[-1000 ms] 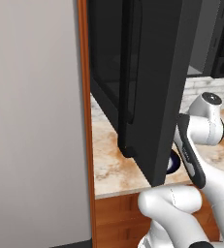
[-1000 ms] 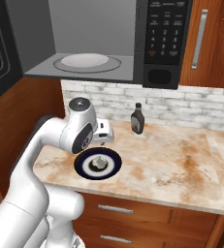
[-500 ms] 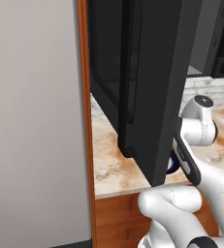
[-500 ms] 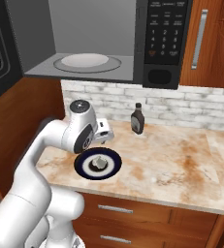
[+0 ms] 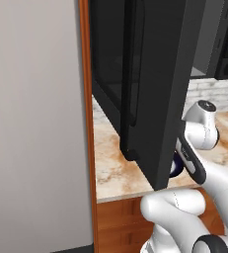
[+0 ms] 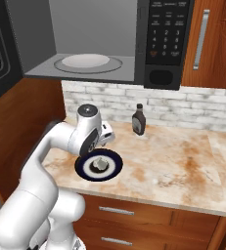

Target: Pick the garlic from the counter and place it in the microwave. Then turn on the microwave.

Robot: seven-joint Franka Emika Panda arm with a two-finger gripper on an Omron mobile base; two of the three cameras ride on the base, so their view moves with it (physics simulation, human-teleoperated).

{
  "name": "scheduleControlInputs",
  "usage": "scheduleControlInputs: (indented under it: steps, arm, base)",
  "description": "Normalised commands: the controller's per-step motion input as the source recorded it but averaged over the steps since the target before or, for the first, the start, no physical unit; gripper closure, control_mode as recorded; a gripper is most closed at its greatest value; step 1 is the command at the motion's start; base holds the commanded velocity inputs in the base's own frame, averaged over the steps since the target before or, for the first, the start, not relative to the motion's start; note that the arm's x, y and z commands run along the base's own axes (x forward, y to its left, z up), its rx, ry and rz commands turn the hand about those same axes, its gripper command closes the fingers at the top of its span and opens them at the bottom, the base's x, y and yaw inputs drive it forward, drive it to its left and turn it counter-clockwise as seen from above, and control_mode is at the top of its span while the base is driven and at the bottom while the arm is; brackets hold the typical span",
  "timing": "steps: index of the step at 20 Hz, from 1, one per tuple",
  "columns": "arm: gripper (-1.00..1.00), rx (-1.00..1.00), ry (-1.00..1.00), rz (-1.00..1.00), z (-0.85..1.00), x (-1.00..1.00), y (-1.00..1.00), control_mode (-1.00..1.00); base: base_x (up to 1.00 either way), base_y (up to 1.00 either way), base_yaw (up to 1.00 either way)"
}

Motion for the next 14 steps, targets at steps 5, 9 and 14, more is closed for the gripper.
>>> scheduleControlInputs:
  steps: [5,9,14]
  arm:
    - [-1.00,-0.09,0.06,0.06,-0.18,0.12,0.05,-1.00]
    - [-1.00,-0.14,0.07,0.03,-0.17,0.12,0.02,-1.00]
    - [-1.00,-0.05,0.01,0.06,-0.21,0.10,0.00,-1.00]
  base:
    - [0.00,0.00,0.00]
    - [0.00,0.00,0.00]
    - [0.00,0.00,0.00]
